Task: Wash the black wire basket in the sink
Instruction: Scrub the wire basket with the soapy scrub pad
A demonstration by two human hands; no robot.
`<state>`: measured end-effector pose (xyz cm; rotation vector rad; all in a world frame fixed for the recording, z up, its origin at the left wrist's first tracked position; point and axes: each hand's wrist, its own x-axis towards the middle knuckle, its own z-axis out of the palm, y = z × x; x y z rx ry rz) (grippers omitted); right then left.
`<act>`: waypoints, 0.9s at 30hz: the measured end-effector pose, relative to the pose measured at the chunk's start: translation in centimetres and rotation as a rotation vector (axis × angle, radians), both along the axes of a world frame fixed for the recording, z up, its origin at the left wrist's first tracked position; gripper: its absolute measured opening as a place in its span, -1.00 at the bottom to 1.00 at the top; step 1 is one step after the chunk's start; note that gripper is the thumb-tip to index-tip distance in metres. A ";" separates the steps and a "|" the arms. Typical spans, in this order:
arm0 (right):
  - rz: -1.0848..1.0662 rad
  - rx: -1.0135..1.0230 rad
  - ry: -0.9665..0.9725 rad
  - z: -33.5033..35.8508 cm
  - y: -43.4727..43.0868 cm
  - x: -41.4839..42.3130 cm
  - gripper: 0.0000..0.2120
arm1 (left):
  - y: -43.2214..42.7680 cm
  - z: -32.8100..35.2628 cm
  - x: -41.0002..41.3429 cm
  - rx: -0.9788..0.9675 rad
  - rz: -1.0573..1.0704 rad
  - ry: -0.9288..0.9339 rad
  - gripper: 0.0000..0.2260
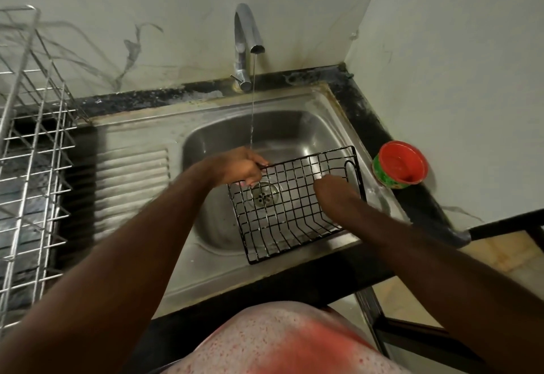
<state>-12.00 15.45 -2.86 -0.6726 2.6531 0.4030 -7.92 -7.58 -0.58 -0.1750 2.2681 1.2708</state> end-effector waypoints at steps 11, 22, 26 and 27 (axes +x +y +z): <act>-0.017 -0.342 -0.239 -2.6 -4.7 5.8 -0.74 | -0.9 -0.2 0.4 0.002 0.023 -0.022 -0.47; -0.064 -1.006 -0.139 -2.8 -6.3 6.2 -0.73 | -0.8 0.0 0.7 -0.038 0.043 -0.017 -0.41; -0.160 -0.923 -0.114 -3.8 -4.9 5.6 -0.88 | -0.6 0.4 0.8 -0.053 0.052 -0.021 -0.36; -0.175 -0.915 -0.112 -3.9 -5.0 5.6 -0.83 | -0.6 0.4 0.8 -0.055 0.050 -0.015 -0.36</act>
